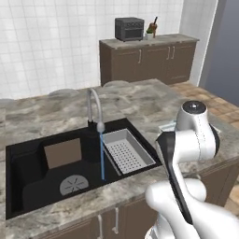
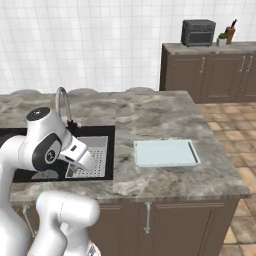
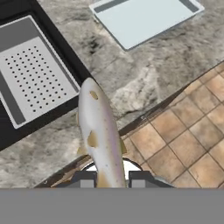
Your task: Take the fish out of the fridge, briefly rinse it in the sink, and place it on the tray next to the sink.
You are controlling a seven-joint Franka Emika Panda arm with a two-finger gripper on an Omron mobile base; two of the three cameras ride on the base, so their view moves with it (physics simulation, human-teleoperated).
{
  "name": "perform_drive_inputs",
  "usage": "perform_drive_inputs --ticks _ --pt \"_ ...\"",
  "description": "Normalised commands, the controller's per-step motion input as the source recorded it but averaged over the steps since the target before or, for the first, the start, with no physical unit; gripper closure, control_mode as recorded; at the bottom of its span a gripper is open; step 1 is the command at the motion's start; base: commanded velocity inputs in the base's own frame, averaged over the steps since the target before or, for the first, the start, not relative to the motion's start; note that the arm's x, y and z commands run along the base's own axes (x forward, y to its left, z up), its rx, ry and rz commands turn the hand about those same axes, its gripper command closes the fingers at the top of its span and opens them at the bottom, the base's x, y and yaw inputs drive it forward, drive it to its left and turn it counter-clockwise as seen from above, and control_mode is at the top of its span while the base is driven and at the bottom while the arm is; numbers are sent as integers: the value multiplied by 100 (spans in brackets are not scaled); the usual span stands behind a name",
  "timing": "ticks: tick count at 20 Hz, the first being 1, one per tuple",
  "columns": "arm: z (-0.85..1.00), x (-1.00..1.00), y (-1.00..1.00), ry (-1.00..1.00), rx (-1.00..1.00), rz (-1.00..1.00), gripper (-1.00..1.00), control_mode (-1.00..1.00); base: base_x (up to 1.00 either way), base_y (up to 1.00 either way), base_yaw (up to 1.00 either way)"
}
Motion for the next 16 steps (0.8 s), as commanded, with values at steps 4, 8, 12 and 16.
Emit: perform_drive_inputs --ticks 4,8,12,16 --pt "0 31 9 7 1 22 100 -100 9 12 4" --pt "0 70 2 14 11 43 100 -100 0 0 0" --pt "0 94 8 24 19 51 100 -100 0 0 0" --pt "0 97 0 27 23 55 100 -100 0 0 0"
